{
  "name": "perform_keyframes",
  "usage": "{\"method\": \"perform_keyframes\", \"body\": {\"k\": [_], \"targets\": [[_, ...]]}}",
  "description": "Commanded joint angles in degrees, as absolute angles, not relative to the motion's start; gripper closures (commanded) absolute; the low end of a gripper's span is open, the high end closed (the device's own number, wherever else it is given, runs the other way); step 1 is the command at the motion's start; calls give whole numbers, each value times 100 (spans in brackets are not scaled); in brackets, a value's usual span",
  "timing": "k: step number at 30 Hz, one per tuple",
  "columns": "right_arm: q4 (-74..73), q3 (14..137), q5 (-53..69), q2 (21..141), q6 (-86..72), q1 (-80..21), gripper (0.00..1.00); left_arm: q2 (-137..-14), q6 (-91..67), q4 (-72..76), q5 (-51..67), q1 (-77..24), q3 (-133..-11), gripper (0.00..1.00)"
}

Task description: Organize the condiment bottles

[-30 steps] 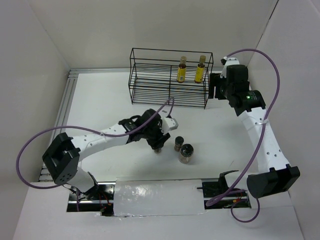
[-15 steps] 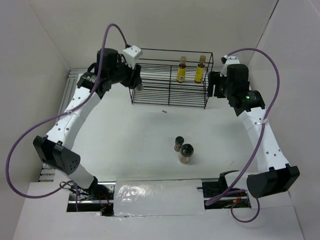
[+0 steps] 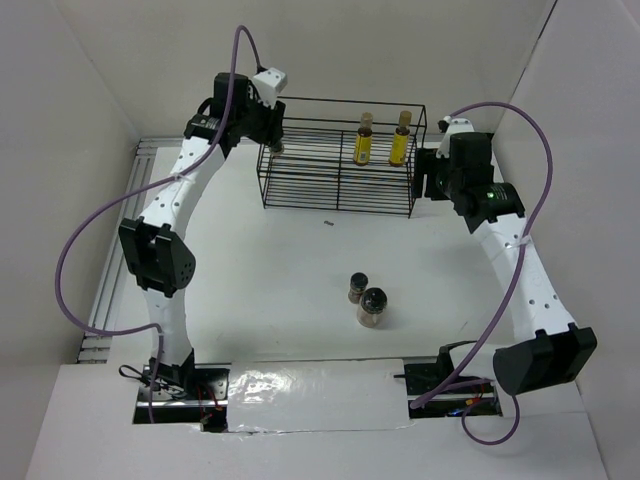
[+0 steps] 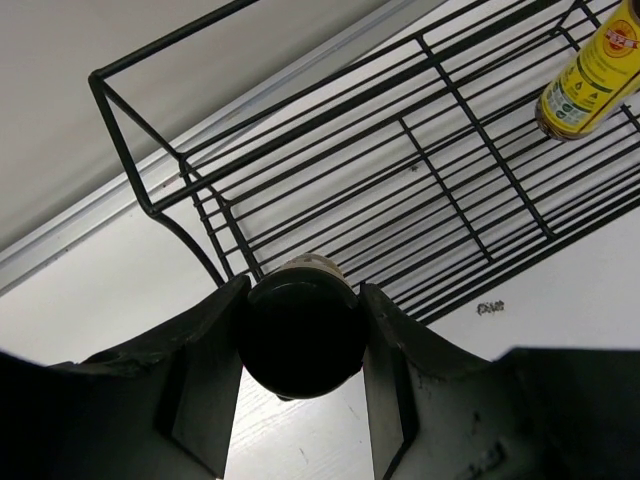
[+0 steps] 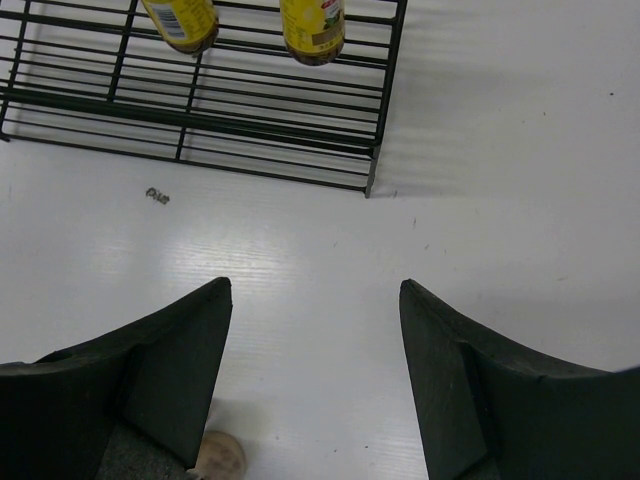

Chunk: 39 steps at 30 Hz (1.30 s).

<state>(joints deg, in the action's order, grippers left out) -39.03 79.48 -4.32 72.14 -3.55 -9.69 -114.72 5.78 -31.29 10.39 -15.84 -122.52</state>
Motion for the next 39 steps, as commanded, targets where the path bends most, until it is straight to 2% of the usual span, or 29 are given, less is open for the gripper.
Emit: {"method": "perform_keyframes", "body": {"k": [1, 12, 31, 32, 33, 34, 39], "targets": [[-3779, 8007, -457, 7260, -360, -932, 25, -11478, 624, -2523, 967, -1565, -12665, 100], [-3797, 7936, -492, 7304, -413, -932, 25, -11733, 615, -3155, 993, -1503, -12402, 100], [-3920, 8139, -598, 7497, -343, -923, 25, -12164, 492, -3296, 1046, -1442, -12516, 99], [-3920, 8147, -606, 7497, -343, -932, 25, -12164, 466, -3305, 1055, -1441, -12516, 94], [-3929, 8156, -606, 7514, -343, -932, 24, -12164, 440, -3322, 1133, -1424, -12516, 83], [-3929, 8156, -606, 7515, -343, -932, 24, -12155, 413, -3322, 1169, -1433, -12516, 76], [-3929, 8156, -615, 7532, -325, -932, 22, -12182, 387, -3357, 1222, -1424, -12472, 55]]}}
